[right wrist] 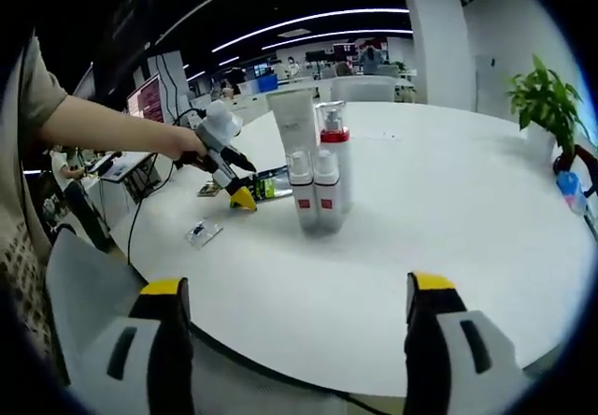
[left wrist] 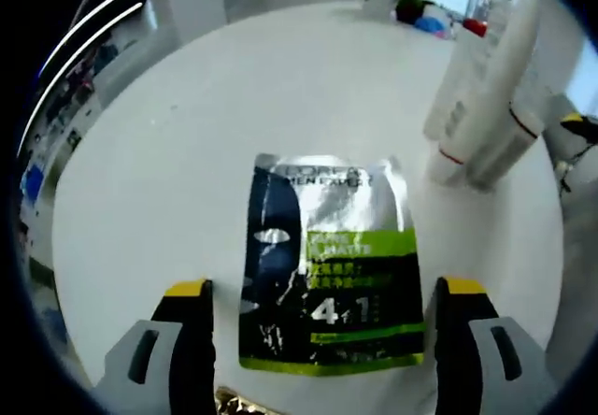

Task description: Arrange the skincare products in the storage area until every visible bottle or jar stands upright without overlapping.

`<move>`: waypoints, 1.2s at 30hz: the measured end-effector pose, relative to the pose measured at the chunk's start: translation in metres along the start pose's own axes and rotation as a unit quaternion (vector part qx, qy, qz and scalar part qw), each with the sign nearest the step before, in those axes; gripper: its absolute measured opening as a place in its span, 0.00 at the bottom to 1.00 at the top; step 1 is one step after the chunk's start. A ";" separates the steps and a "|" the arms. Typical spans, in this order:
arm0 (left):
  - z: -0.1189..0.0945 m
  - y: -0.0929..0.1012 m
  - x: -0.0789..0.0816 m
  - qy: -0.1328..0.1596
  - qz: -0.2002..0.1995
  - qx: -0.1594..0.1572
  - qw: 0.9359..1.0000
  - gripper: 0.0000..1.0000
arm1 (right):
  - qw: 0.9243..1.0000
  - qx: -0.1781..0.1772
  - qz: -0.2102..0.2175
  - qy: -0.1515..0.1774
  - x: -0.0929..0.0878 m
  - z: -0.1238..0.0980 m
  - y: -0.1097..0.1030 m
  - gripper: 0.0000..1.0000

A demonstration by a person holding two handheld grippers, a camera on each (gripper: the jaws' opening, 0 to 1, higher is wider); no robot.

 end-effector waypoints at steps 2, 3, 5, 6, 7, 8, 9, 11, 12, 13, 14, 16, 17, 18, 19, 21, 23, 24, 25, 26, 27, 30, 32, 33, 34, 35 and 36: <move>-0.001 0.001 -0.001 0.000 0.001 0.001 1.000 0.96 | 1.000 0.000 0.000 -0.001 0.000 0.000 0.000 0.95; -0.001 0.001 -0.001 0.000 0.002 0.000 1.000 0.94 | 1.000 0.000 0.001 -0.001 0.000 0.000 0.000 0.95; -0.004 0.001 0.001 0.001 -0.002 0.003 1.000 0.87 | 1.000 0.001 0.001 -0.002 0.000 0.000 0.000 0.95; -0.006 0.001 0.003 0.001 -0.004 0.006 1.000 0.78 | 1.000 0.002 0.001 -0.003 0.000 0.000 0.000 0.95; -0.008 0.001 0.004 0.002 -0.009 0.007 1.000 0.72 | 1.000 0.002 0.000 -0.003 -0.001 0.001 -0.001 0.95; -0.008 0.002 0.004 0.000 -0.007 0.008 1.000 0.68 | 1.000 0.003 0.000 -0.004 -0.001 0.001 -0.001 0.94; -0.007 0.003 0.004 -0.005 -0.017 0.009 1.000 0.65 | 1.000 0.003 0.000 -0.004 -0.001 0.001 -0.001 0.94; -0.009 0.005 0.006 -0.004 -0.022 0.017 1.000 0.56 | 1.000 0.004 0.002 -0.003 -0.001 0.001 -0.001 0.94; -0.010 0.007 0.005 -0.008 -0.045 0.013 0.999 0.52 | 1.000 0.003 0.004 -0.002 -0.001 0.000 0.000 0.94; -0.010 0.007 0.004 -0.011 -0.043 0.012 0.999 0.49 | 1.000 0.003 0.005 -0.001 0.000 0.000 0.000 0.94; -0.010 0.009 0.004 -0.011 -0.044 0.010 0.999 0.40 | 1.000 0.003 0.005 -0.001 0.000 0.000 0.000 0.94; -0.012 0.011 0.002 -0.014 -0.043 0.015 0.999 0.10 | 1.000 0.004 0.006 0.001 0.000 0.000 0.000 0.94; -0.013 0.013 0.002 -0.010 -0.041 0.019 0.999 0.09 | 1.000 0.004 0.006 0.001 0.000 0.000 0.000 0.94; -0.014 0.015 0.003 -0.012 -0.049 0.020 0.999 0.09 | 1.000 0.003 0.005 0.002 0.000 0.000 0.000 0.94; -0.015 0.016 0.002 -0.015 -0.053 0.022 0.998 0.08 | 1.000 0.003 0.005 0.003 0.000 -0.001 0.000 0.94; -0.017 0.018 0.001 -0.016 -0.050 0.032 0.998 0.08 | 1.000 0.003 0.006 0.005 0.001 -0.001 0.000 0.94; -0.020 0.020 -0.001 -0.016 -0.053 0.038 0.998 0.07 | 1.000 0.003 0.006 0.009 0.002 -0.002 0.000 0.94; -0.023 0.021 -0.002 -0.011 -0.060 0.040 0.997 0.07 | 1.000 0.004 0.007 0.011 0.002 -0.002 0.000 0.94; -0.024 0.022 -0.002 0.003 -0.075 0.038 0.996 0.07 | 1.000 0.005 0.008 0.012 0.002 -0.002 0.000 0.93; -0.026 0.025 -0.002 0.011 -0.086 0.034 0.996 0.07 | 1.000 0.005 0.008 0.013 0.002 -0.002 0.000 0.93; -0.028 0.027 -0.003 0.016 -0.096 0.030 0.995 0.07 | 1.000 0.007 0.008 0.015 0.003 -0.002 -0.001 0.93; -0.042 0.037 -0.006 0.033 -0.106 0.035 0.993 0.07 | 1.000 0.011 0.006 0.020 0.004 -0.003 -0.002 0.93; -0.050 0.044 -0.007 0.051 -0.118 0.031 0.991 0.07 | 1.000 0.015 0.005 0.021 0.004 -0.003 -0.003 0.93; -0.055 0.048 -0.008 0.062 -0.121 0.030 0.990 0.07 | 1.000 0.017 0.004 0.021 0.004 -0.003 -0.003 0.92; -0.058 0.051 -0.008 0.070 -0.123 0.031 0.989 0.07 | 1.000 0.019 0.004 0.023 0.004 -0.003 -0.004 0.92; -0.064 0.056 -0.008 0.081 -0.131 0.032 0.988 0.07 | 1.000 0.020 0.003 0.024 0.005 -0.003 -0.004 0.91; -0.068 0.060 -0.009 0.087 -0.133 0.030 0.987 0.07 | 0.999 0.022 0.003 0.025 0.005 -0.003 -0.005 0.91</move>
Point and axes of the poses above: the point that each gripper's makers call its tool centre point, and the gripper's own axes: z roughly forward along the fingers, y roughly to its right, x roughly out of its top, the point moved 6 cm from there along -z, roughly backward along the fingers, and after that the axes turned 3 degrees about -z, right-handed, at the moved point
